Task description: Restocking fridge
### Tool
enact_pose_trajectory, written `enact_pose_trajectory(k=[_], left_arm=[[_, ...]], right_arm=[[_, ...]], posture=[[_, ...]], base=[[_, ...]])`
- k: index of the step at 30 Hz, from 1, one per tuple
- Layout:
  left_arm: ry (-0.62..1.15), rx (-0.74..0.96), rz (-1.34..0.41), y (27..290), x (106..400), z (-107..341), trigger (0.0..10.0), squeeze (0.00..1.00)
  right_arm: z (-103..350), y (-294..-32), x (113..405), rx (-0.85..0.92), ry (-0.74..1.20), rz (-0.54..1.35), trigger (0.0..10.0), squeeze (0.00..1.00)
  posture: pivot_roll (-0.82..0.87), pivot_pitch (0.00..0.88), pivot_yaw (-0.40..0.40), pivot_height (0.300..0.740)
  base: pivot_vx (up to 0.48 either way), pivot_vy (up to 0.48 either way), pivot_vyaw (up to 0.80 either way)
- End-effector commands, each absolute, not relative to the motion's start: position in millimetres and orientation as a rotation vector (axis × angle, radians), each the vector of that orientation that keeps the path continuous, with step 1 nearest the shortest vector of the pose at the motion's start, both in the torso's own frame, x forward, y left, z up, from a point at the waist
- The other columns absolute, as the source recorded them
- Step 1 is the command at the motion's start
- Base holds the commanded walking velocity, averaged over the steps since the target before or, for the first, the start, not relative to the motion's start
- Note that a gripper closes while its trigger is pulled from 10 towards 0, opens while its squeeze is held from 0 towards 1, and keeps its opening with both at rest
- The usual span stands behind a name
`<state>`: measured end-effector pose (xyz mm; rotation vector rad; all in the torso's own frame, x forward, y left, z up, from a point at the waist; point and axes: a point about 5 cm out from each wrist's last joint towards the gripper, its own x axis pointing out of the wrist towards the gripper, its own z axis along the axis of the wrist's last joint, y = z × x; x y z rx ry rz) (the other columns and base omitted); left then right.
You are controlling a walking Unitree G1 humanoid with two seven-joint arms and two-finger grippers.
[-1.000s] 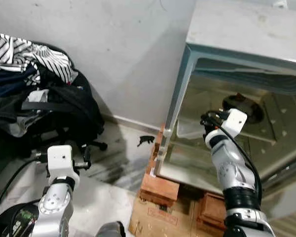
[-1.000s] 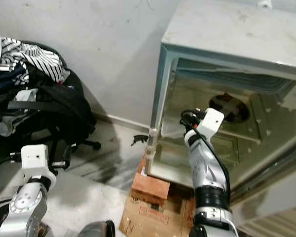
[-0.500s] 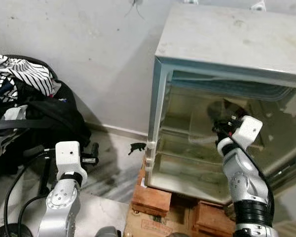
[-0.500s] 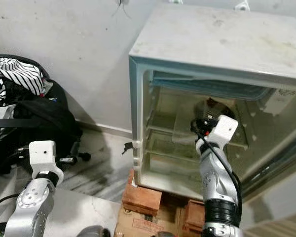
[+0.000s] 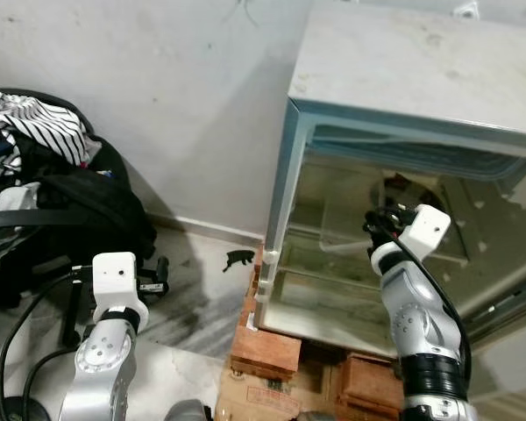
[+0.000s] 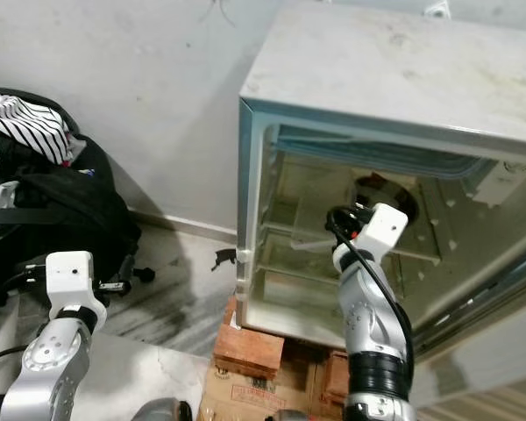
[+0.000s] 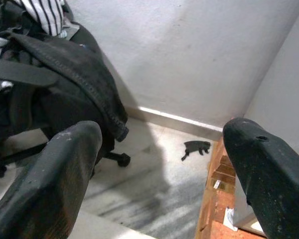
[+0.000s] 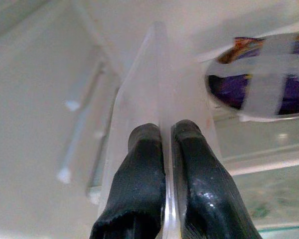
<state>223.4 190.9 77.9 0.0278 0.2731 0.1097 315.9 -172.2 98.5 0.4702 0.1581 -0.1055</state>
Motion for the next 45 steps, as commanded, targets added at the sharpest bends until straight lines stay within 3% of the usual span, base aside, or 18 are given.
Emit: enact_pose_trajectory(k=[1,17,28,36,37,41,45], left_arm=[[0.283,0.026,0.119,193,217,81,10.0,0.0],[0.322,0.005,0.19,194,173,101,10.0,0.0],[0.356,-0.001,0.2,191,156,107,10.0,0.0],[0.386,-0.005,0.21,188,147,106,10.0,0.0],[0.388,-0.005,0.21,188,147,107,10.0,0.0],[0.392,-0.005,0.209,187,149,106,10.0,0.0],[0.395,0.0,0.212,188,152,105,10.0,0.0]], right_arm=[[102,-164,324,0.498,0.154,-0.095,10.0,0.0],[118,-132,374,0.587,0.193,-0.095,10.0,0.0],[144,-145,394,0.599,0.125,-0.214,10.0,0.0],[139,-154,394,0.63,0.157,-0.332,10.0,0.03],[139,-153,394,0.631,0.155,-0.33,10.0,1.0],[143,-146,396,0.647,0.14,-0.305,10.0,1.0],[154,-138,400,0.549,0.092,-0.227,10.0,1.0]], posture=[[0.09,0.141,-0.051,0.74],[0.17,0.307,-0.125,0.74],[0.2,0.356,-0.14,0.74],[0.2,0.366,-0.15,0.74],[0.2,0.367,-0.151,0.74],[0.2,0.362,-0.151,0.74],[0.18,0.35,-0.152,0.74]], base=[[0.0,0.0,0.0],[0.0,0.0,0.0],[0.0,0.0,0.0],[0.0,0.0,0.0],[0.0,0.0,0.0],[0.0,0.0,0.0],[0.0,0.0,0.0]])
